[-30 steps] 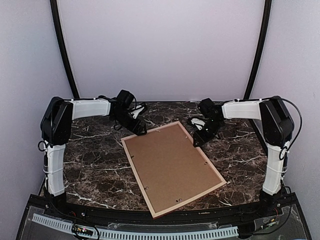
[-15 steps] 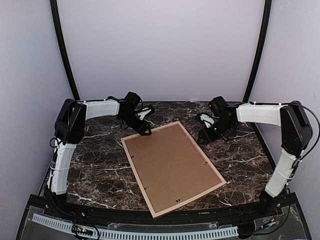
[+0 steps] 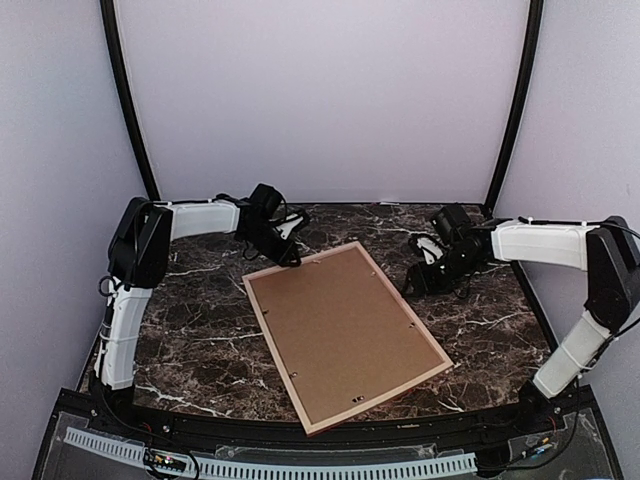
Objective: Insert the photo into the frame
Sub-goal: Rotate the fastener at the center of the board.
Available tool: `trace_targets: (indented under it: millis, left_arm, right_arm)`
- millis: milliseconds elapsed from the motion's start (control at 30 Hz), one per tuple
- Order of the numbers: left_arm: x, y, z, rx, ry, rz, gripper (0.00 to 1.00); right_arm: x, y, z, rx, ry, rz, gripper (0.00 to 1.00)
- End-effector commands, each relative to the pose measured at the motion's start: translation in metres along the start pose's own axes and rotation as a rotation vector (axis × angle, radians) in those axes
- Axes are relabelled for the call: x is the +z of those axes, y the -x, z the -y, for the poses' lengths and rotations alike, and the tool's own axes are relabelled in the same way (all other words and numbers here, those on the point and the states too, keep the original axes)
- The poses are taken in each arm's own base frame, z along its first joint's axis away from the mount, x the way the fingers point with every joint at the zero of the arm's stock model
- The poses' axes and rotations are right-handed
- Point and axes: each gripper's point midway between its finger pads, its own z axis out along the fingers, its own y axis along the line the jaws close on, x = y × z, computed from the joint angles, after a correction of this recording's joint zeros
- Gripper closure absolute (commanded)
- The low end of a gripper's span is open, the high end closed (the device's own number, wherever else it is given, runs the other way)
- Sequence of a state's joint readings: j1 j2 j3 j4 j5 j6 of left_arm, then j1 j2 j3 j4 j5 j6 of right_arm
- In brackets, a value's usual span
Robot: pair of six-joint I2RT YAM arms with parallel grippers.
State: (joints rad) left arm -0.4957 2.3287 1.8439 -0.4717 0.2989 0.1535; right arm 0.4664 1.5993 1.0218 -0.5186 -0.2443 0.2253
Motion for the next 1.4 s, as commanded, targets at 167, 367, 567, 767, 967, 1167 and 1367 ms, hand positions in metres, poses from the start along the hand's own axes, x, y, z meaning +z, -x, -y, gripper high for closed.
trace_targets:
  millis: [167, 367, 567, 767, 967, 1167, 1367]
  left_arm:
    - [-0.014, -0.062, -0.035, -0.273, 0.193, -0.048, 0.86]
    - [-0.036, -0.118, -0.031, -0.479, 0.259, -0.068, 0.85]
    - [-0.057, -0.184, -0.001, -0.654, 0.264, -0.076, 0.84]
    - [-0.070, -0.229, 0.044, -0.690, 0.261, -0.118, 0.81]
    - [-0.084, -0.235, 0.084, -0.687, 0.214, -0.117, 0.67]
    - [-0.117, -0.205, 0.084, -0.637, 0.217, 0.013, 0.34]
    - [-0.117, -0.178, 0.077, -0.536, 0.231, 0.020, 0.19]
  right_arm:
    - [-0.031, 0.003, 0.011, 0.198, -0.078, 0.093, 0.33]
    - [-0.030, -0.014, 0.020, 0.271, -0.111, 0.090, 0.30]
    - [-0.021, -0.047, 0.027, 0.338, -0.126, 0.063, 0.28]
    - [-0.004, -0.070, 0.027, 0.367, -0.115, 0.022, 0.31]
    - [0.009, -0.066, 0.033, 0.336, -0.146, 0.002, 0.40]
    - [0.014, -0.065, 0.049, 0.287, -0.238, -0.026, 0.58]
    - [0.019, -0.059, 0.051, 0.238, -0.254, -0.033, 0.77]
